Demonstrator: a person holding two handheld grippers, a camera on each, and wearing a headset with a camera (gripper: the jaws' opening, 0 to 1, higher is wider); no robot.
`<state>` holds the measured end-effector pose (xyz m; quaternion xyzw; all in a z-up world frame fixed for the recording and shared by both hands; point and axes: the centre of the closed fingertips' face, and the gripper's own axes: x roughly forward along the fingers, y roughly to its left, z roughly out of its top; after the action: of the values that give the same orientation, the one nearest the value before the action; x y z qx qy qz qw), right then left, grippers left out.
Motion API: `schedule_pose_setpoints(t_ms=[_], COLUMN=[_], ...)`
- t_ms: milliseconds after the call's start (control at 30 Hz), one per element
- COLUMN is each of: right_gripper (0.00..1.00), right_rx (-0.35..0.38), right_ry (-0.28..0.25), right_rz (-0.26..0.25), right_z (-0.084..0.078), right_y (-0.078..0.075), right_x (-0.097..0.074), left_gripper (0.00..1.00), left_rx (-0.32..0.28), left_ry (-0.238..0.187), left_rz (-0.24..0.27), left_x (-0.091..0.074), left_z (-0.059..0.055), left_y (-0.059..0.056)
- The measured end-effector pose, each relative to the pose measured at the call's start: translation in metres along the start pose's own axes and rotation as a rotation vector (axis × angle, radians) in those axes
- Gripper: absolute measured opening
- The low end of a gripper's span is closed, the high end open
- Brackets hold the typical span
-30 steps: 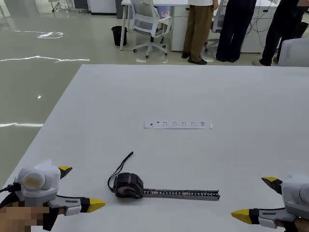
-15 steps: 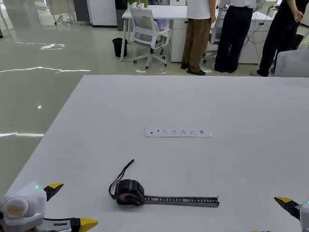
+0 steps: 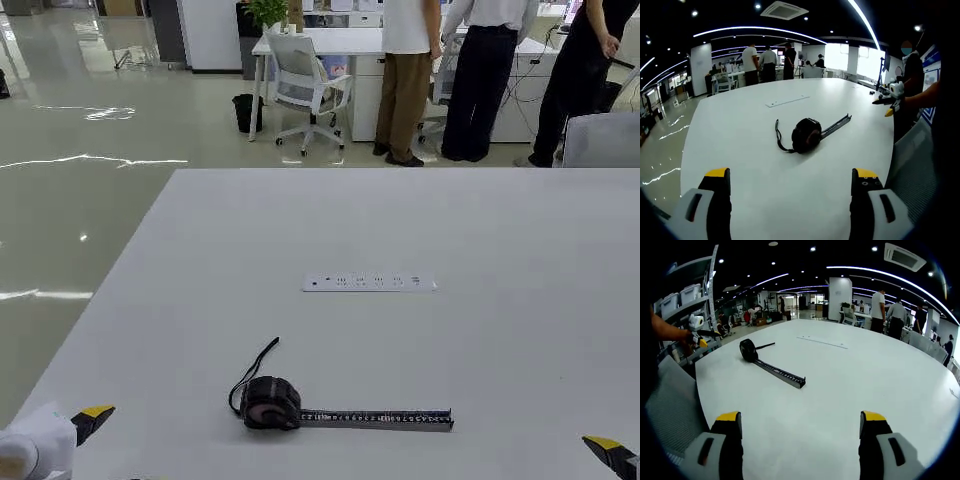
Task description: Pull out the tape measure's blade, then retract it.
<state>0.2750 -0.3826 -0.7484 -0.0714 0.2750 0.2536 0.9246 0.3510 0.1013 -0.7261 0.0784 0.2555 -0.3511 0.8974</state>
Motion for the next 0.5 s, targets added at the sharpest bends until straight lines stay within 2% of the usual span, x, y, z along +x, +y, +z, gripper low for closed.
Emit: schedule_pose_setpoints(t_ms=[100,233,267,333,500], right_gripper=[1.0,1.0,1.0,1.0,1.0], right_rx=[0.009,0.008,-0.001,0.002,0.015], right_ry=[-0.012,-0.041,-0.042,-0.033,-0.012], right_rz=[-0.013,-0.02,-0.021,-0.021,-0.025], right_z=[0.001,0.003,0.003,-0.001,-0.013], right_y=[0.0,0.004,0.005,0.006,0.008], right_x=[-0.007,-0.015,-0.017,-0.021,-0.033], left_gripper=[0.99,0.99,0.99,0.99,0.99], left_rx=[0.018,0.02,0.01,-0.008,-0.04], left_ry=[-0.071,-0.042,-0.039,-0.019,-0.012], left_rz=[0.0,0.008,0.011,0.017,0.048], left_x=[-0.006,-0.013,-0.017,-0.022,-0.035], left_z=[0.008,-0.003,-0.005,-0.013,-0.03], left_y=[0.0,0.001,-0.002,-0.002,0.001])
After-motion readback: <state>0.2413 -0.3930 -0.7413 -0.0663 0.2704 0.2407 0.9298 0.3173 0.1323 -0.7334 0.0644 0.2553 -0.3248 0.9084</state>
